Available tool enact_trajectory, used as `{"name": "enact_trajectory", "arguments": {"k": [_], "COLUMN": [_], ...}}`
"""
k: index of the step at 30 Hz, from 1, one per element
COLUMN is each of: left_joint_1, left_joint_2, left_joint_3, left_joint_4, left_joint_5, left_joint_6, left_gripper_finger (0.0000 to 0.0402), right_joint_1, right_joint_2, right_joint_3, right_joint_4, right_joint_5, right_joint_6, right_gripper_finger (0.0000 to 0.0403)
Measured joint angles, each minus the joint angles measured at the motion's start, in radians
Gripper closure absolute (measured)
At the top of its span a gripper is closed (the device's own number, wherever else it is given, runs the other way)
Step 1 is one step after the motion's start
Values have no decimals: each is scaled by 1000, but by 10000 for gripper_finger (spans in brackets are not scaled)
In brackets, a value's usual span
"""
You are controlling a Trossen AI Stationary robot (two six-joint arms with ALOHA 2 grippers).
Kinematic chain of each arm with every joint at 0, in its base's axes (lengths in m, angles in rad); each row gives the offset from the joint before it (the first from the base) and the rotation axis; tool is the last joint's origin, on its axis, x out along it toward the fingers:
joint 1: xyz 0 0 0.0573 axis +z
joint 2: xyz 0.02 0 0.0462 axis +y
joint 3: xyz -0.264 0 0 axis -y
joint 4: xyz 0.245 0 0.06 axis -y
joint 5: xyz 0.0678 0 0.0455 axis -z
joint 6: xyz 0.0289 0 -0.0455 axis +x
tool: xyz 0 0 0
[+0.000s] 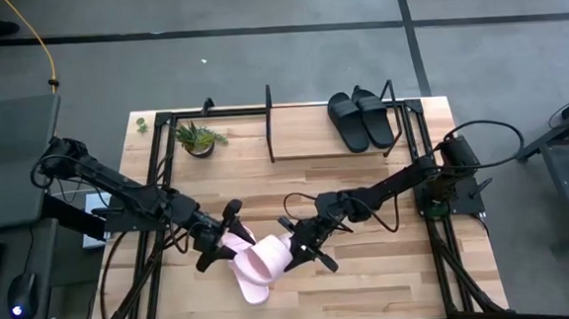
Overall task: Pick and place slides into the shelf
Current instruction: Put the top pink slide on the shelf
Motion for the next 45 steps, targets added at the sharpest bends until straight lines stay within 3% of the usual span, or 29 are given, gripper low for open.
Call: {"name": "enact_trajectory", "arguments": {"k": [36, 40, 45], "left_joint_1": [-1, -1, -1], "left_joint_2": [69, 69, 69], "left_joint_3": [2, 2, 2], "left_joint_4": [132, 132, 132], "left_joint_5": [52, 48, 48], "left_joint_6": [-26, -24, -8], "left_gripper_finger": [180, 209, 278], "right_joint_1": [-6, -6, -7], "right_joint_2": [0, 0, 0], "right_joint_3": [-1, -1, -1], "right_joint_4": [-1, -1, 0], "right_joint_5": [108, 110, 110], "right_joint_6": [-2, -1, 0], "right_gripper_finger": [403, 403, 402]}}
